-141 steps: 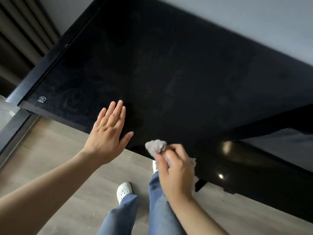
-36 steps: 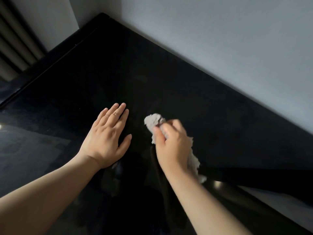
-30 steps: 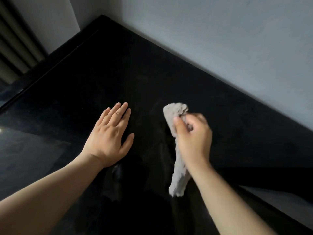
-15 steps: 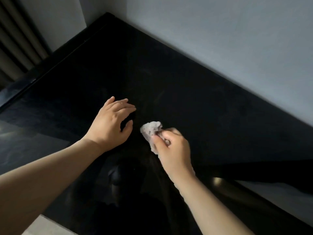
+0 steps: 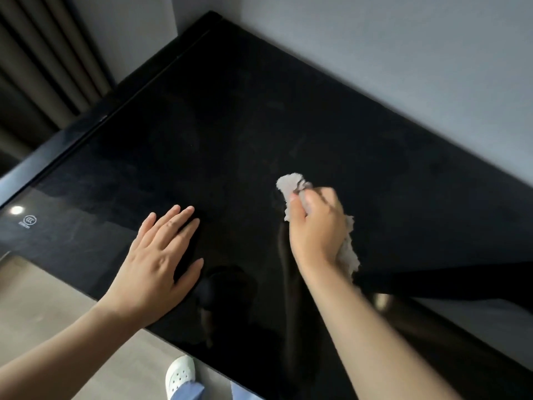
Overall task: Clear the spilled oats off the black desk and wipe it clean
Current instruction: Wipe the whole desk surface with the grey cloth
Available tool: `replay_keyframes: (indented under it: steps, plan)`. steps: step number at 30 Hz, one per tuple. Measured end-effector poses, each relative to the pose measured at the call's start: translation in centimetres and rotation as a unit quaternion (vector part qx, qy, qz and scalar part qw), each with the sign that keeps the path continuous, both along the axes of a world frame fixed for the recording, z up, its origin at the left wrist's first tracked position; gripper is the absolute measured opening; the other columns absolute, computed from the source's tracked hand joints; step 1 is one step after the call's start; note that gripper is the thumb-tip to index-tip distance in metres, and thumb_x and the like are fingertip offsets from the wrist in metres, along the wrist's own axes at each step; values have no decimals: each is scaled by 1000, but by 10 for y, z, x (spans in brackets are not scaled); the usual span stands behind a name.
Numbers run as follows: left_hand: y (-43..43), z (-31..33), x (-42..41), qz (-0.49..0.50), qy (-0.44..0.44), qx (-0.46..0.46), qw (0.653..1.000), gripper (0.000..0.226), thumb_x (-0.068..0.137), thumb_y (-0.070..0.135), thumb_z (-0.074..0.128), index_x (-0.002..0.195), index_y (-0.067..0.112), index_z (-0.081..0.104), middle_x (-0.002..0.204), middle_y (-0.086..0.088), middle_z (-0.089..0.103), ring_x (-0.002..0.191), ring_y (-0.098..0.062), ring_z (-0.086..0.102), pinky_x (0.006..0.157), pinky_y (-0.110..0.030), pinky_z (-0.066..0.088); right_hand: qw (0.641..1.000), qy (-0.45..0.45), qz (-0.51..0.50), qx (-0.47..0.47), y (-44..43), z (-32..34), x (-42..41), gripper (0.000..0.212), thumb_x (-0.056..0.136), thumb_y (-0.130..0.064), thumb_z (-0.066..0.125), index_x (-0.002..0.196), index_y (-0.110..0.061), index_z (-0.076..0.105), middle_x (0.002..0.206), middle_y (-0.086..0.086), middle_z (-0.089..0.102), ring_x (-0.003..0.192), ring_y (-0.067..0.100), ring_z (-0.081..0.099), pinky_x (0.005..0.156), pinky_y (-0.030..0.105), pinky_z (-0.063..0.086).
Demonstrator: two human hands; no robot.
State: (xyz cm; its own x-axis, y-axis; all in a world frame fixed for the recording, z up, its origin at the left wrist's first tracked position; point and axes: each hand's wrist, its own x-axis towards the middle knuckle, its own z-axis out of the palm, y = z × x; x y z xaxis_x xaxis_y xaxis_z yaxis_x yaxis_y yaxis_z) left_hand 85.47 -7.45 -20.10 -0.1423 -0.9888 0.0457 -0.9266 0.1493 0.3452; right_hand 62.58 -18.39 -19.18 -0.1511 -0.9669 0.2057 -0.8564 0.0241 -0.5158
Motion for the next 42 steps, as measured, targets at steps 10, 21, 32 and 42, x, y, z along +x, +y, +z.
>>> replay_keyframes:
  steps: [10, 21, 32, 42]
  plan:
    - [11, -1, 0, -2, 27, -21, 999, 59, 93, 43, 39, 139, 8, 48, 152, -7, 36, 146, -22, 22, 117, -51, 19, 997, -67, 13, 21, -1, 37, -22, 45, 88, -25, 62, 52, -23, 35, 82, -7, 47, 67, 15, 48, 57, 27, 30]
    - [16, -13, -1, -1, 25, -9, 1000, 57, 92, 39, 37, 140, 9, 48, 152, -7, 35, 146, -22, 22, 118, -49, 20, 997, 12, 69, 33, 62, -3, 10, 20, 88, -35, 58, 77, -20, 65, 95, -9, 56, 80, 14, 54, 64, 26, 35]
    - [8, 4, 2, 5, 21, -15, 1000, 59, 91, 40, 38, 140, 8, 48, 151, -8, 37, 145, -23, 23, 118, -48, 22, 995, -64, -61, 35, 7, 35, -22, 46, 92, -27, 56, 53, -24, 32, 86, -1, 48, 71, 21, 48, 58, 28, 28]
    - [9, -1, 1, -2, -5, -2, 1000, 61, 90, 42, 35, 138, 7, 49, 150, -11, 39, 144, -27, 27, 117, -48, 21, 989, -30, 111, 98, 138, 13, 28, 19, 90, -31, 62, 72, -24, 62, 89, -13, 54, 68, 5, 53, 54, 15, 34]
